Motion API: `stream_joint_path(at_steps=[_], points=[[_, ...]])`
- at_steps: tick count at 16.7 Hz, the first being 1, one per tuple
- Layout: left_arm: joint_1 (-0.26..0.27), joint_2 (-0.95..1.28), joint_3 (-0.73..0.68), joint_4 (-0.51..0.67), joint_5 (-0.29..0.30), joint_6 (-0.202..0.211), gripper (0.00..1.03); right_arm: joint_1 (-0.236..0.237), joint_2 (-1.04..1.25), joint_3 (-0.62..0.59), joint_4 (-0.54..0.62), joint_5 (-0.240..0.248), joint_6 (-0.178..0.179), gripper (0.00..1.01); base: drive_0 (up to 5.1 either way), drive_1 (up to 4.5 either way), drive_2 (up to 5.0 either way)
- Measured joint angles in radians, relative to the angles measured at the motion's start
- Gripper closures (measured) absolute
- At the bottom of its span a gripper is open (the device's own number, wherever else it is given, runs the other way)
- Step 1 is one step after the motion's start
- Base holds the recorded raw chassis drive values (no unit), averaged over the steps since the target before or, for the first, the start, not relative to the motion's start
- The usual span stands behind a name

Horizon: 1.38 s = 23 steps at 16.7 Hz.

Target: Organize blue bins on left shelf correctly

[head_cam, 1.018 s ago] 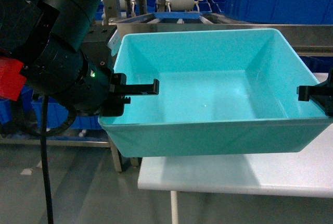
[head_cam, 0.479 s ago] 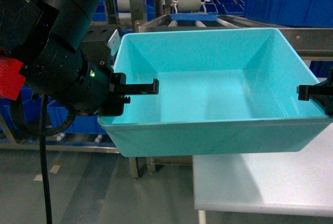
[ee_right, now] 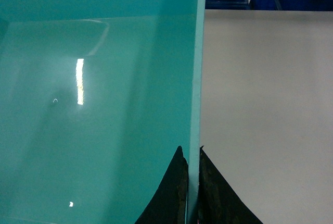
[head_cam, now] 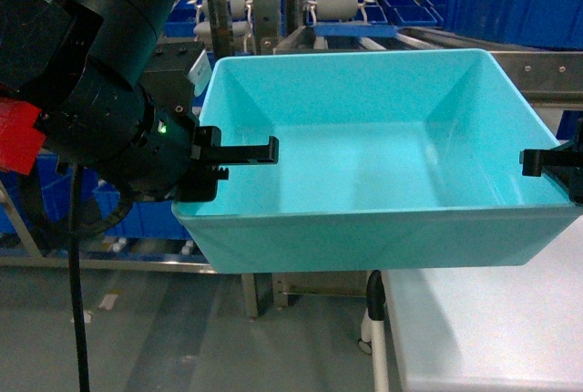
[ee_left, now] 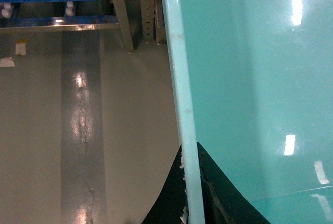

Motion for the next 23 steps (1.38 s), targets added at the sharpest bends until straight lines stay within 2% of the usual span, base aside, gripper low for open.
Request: stream_joint_path(at_steps=[4, 10, 16, 23], points=[[0.012, 0.000, 0.000, -0.008, -0.005, 0.000, 1.01, 0.012, 0.000, 0.000, 0.002, 0.003, 0.000, 0.99, -3.5, 2.69, 0.4], [0.002, 0.000, 0.000, -0.003, -0.003, 0.001, 1.01, 0.005, 0.000, 0.000, 0.000, 0.003, 0.000, 0.99, -3.5, 2.69, 0.4], [0.001, 0.000, 0.000, -0.004, -0.003, 0.001, 1.01, 0.005, 0.000, 0.000, 0.000, 0.003, 0.000, 0.99, 0.0, 0.00, 0.0], [-0.002, 0.000, 0.000, -0.002, -0.003, 0.001, 1.01, 0.003, 0.000, 0.000, 0.000, 0.003, 0.000, 0.99, -4.7, 2.75, 2.7]])
